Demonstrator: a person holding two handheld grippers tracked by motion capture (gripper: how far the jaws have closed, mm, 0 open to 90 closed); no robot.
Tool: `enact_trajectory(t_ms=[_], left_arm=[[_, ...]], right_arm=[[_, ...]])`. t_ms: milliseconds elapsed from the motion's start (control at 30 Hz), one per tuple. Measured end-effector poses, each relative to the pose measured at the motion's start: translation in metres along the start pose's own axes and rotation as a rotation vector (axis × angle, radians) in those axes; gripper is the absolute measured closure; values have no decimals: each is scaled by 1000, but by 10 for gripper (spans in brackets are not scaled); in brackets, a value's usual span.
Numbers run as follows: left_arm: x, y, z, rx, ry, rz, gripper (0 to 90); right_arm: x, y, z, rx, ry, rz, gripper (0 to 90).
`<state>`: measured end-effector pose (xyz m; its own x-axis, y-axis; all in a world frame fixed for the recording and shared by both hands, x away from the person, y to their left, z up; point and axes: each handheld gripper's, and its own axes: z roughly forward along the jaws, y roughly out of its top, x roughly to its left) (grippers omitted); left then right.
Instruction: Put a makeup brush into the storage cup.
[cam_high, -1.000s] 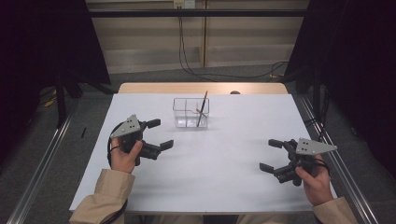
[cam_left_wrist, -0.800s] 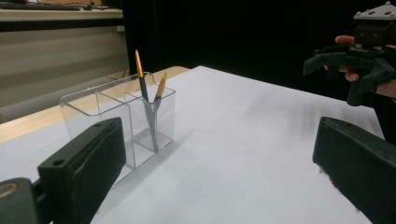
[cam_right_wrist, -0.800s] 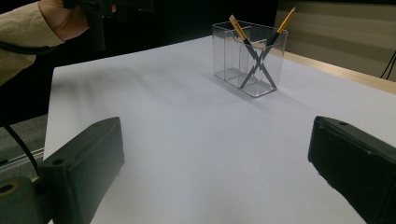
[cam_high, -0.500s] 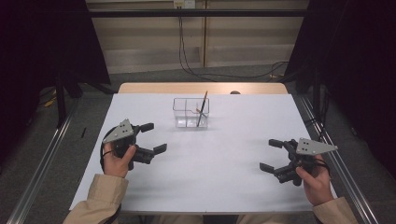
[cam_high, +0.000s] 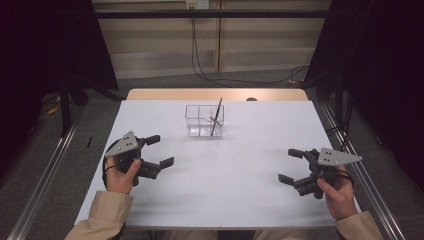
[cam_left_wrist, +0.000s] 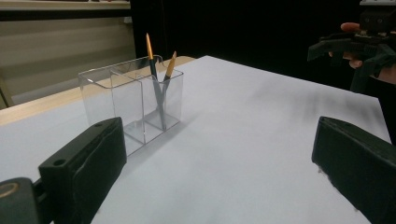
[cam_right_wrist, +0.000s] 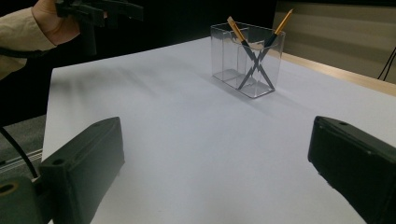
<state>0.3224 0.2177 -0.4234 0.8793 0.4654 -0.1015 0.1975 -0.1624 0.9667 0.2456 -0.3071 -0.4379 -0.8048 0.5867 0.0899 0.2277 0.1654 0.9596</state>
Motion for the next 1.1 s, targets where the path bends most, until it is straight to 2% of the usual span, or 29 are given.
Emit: enact_trajectory(t_ms=[1100], left_arm=[[-3, -8, -24, -6, 29, -1, 29]], right_arm=[[-2, 0, 0, -3, -6, -4, 30]])
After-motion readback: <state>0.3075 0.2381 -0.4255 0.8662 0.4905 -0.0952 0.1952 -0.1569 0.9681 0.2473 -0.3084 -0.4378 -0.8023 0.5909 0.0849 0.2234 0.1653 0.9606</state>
